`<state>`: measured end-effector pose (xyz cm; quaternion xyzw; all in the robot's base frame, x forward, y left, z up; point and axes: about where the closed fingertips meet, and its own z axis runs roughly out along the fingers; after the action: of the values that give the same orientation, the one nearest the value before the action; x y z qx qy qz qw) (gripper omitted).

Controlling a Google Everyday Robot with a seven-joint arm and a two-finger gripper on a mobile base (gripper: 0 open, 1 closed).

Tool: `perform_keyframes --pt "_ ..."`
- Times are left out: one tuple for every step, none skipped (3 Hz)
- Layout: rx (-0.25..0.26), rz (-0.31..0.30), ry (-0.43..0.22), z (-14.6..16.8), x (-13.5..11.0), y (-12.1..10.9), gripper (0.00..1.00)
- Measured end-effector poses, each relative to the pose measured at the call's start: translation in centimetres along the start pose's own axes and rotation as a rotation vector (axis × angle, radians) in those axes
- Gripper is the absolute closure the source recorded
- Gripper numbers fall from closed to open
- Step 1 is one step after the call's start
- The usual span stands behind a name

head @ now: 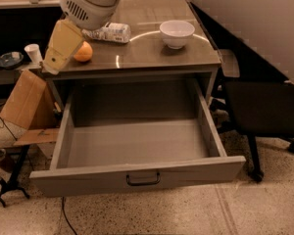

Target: Place orange into top drawer

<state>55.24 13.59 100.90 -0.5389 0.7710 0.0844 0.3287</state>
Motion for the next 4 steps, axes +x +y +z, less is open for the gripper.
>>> perform_keyframes --pt "0.045 0.068 0.008 3.5 1.6 -2.3 0.0" --pt "0.07 0.14 0.03 7.1 4.1 -5.0 0.0" --pt "0.102 0.236 0.049 10.6 5.9 -8.1 0.0" --pt "0.14 0.324 0.048 13.0 6.2 -10.8 0.0"
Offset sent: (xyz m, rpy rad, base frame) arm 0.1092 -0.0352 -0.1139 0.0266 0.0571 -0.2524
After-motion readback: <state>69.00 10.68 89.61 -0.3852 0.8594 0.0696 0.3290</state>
